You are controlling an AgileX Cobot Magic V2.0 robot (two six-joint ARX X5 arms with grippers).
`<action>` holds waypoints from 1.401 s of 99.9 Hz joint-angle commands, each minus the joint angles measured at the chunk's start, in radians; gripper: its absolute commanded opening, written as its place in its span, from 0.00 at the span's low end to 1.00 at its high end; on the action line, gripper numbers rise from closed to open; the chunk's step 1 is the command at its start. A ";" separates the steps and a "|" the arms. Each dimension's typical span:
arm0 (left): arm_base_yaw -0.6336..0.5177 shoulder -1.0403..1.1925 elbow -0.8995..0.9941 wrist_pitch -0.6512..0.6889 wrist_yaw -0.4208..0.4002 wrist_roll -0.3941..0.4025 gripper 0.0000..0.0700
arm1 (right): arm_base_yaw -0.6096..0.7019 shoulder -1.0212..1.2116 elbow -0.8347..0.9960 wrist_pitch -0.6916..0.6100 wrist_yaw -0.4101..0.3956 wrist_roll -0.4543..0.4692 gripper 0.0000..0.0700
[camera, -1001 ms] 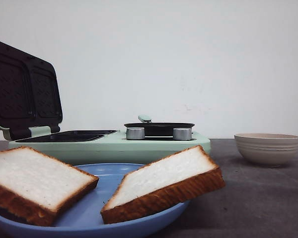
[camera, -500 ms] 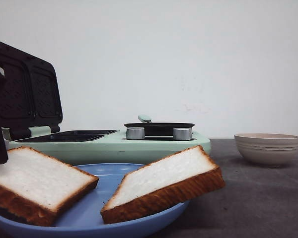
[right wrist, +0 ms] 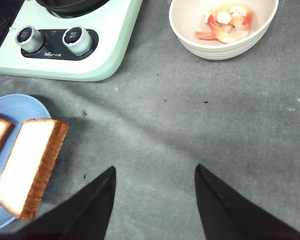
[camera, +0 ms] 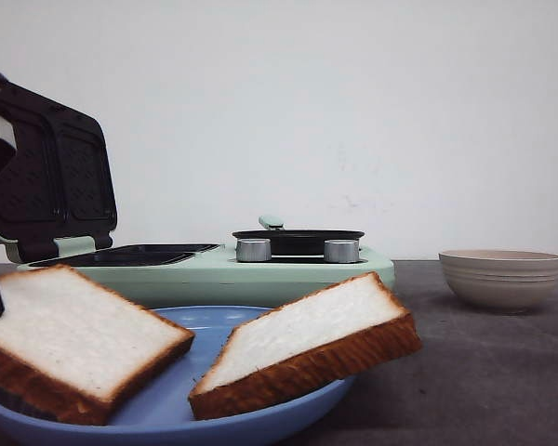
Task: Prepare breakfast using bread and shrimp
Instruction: 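Grasp the bread slice nearest the left gripper and lift it off the plate, then carry the bread slice to the toaster plate and release it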
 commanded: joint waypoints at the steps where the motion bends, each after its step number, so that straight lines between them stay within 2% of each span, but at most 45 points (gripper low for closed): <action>1: -0.004 0.014 0.008 0.003 0.004 0.017 0.00 | 0.001 0.003 0.013 0.006 -0.003 -0.010 0.44; 50: -0.004 -0.069 0.009 0.010 0.004 0.014 0.00 | 0.000 0.003 0.013 0.007 -0.003 -0.010 0.44; 83: -0.004 -0.248 0.009 0.084 0.003 -0.048 0.00 | 0.001 0.003 0.013 0.007 -0.003 -0.007 0.44; 113: -0.004 -0.368 0.009 0.242 -0.014 -0.105 0.00 | 0.000 0.003 0.013 0.007 -0.002 -0.006 0.44; 140: -0.019 -0.402 0.009 0.455 -0.109 -0.142 0.00 | 0.000 0.003 0.013 0.007 -0.003 -0.003 0.44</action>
